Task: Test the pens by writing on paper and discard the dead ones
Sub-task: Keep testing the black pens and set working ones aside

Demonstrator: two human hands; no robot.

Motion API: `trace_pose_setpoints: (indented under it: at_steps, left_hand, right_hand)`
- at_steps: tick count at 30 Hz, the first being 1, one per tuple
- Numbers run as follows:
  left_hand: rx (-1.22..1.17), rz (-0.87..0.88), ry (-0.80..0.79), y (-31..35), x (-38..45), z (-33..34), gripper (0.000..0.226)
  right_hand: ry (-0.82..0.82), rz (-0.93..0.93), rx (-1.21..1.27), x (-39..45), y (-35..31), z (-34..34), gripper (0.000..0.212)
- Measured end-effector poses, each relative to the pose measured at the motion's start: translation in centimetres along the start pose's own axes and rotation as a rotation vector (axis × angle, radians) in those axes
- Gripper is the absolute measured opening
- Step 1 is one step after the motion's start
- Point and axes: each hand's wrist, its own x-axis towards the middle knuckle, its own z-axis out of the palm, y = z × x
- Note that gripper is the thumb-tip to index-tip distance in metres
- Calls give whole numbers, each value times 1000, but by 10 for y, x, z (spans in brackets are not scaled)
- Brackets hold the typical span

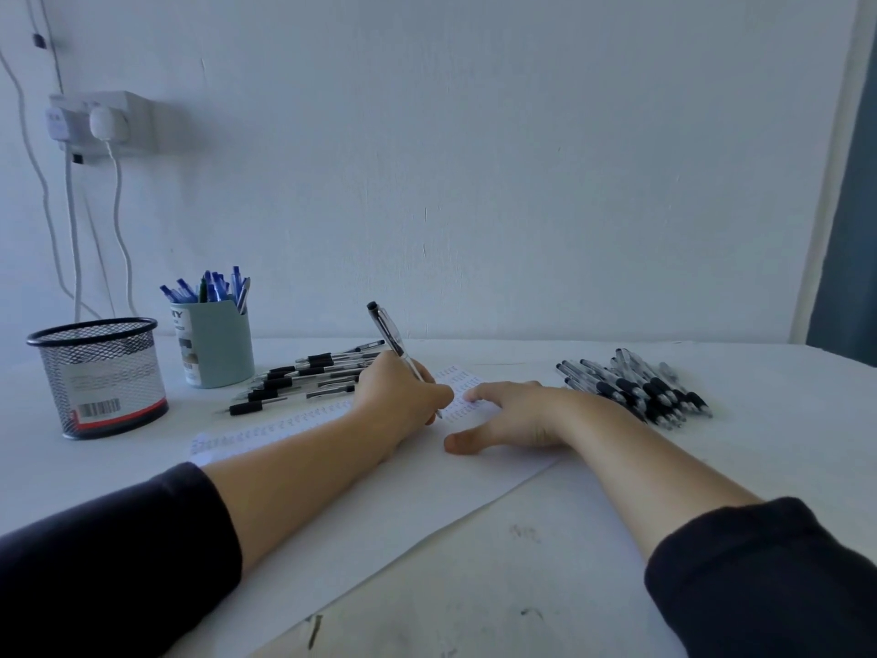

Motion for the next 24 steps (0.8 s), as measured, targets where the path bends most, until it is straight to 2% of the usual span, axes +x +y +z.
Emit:
trace_pose_setpoints:
  at_steps: [24]
  left_hand:
    - [24,39,11,-1,0,2,8]
  right_hand:
    - [5,-8,-11,4,2,1,94]
